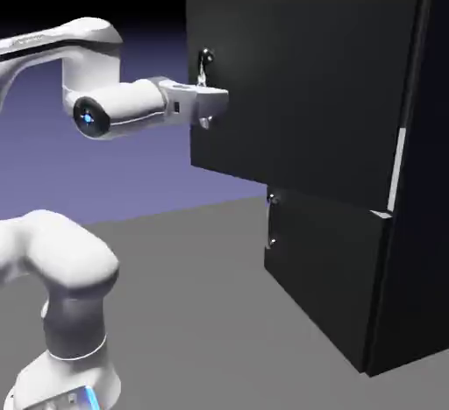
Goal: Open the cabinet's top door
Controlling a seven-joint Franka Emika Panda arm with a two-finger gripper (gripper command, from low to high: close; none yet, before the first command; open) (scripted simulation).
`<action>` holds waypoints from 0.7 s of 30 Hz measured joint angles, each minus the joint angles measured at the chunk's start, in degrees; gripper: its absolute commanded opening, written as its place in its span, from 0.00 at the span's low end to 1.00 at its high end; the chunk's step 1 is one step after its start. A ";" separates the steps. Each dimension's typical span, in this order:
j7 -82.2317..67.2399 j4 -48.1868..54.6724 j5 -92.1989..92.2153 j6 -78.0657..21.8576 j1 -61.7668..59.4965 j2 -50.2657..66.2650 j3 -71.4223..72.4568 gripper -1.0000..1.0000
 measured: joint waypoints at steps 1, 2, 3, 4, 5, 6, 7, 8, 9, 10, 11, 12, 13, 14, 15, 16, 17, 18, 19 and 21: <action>2.02 -0.75 -2.49 0.10 0.71 -0.86 -0.53 0.00; 4.19 -1.51 -4.99 -0.12 1.03 -1.74 -0.91 0.00; 6.46 -2.30 -7.49 -0.64 1.00 -2.65 -1.17 0.00; 8.78 -3.10 -9.98 -1.47 0.68 -3.64 -1.38 0.00; 11.10 -3.91 -12.48 -2.58 0.11 -4.74 -1.60 0.00; 13.38 -4.74 -14.97 -3.97 -0.65 -5.98 -1.88 0.00; 15.57 -5.58 -17.46 -5.63 -1.57 -7.36 -2.27 0.00; 17.66 -6.42 -19.96 -7.58 -2.65 -8.89 -2.79 0.00; 19.60 -7.23 -22.46 -9.84 -3.88 -10.57 -3.51 0.00; 21.34 -7.99 -24.90 -12.32 -5.22 -12.35 -4.43 0.00; 22.81 -8.66 -27.20 -14.82 -6.53 -14.07 -5.50 0.00; 24.09 -9.24 -29.45 -17.31 -7.78 -15.76 -6.76 0.00; 25.19 -9.73 -31.65 -19.80 -9.00 -17.39 -8.20 0.00; 26.11 -10.12 -33.78 -22.29 -10.19 -18.92 -9.78 0.00; 26.89 -10.42 -35.84 -24.79 -11.37 -20.35 -11.49 0.00; 27.53 -10.62 -37.87 -27.28 -12.54 -21.67 -13.33 0.00; 28.06 -10.73 -39.87 -29.77 -13.68 -22.87 -15.29 0.00; 28.48 -10.74 -41.87 -32.26 -14.79 -23.95 -17.35 0.00; 28.80 -10.65 -43.74 -34.65 -15.82 -24.85 -19.43 0.00; 29.24 -10.23 -47.19 -39.15 -17.64 -26.18 -23.53 0.00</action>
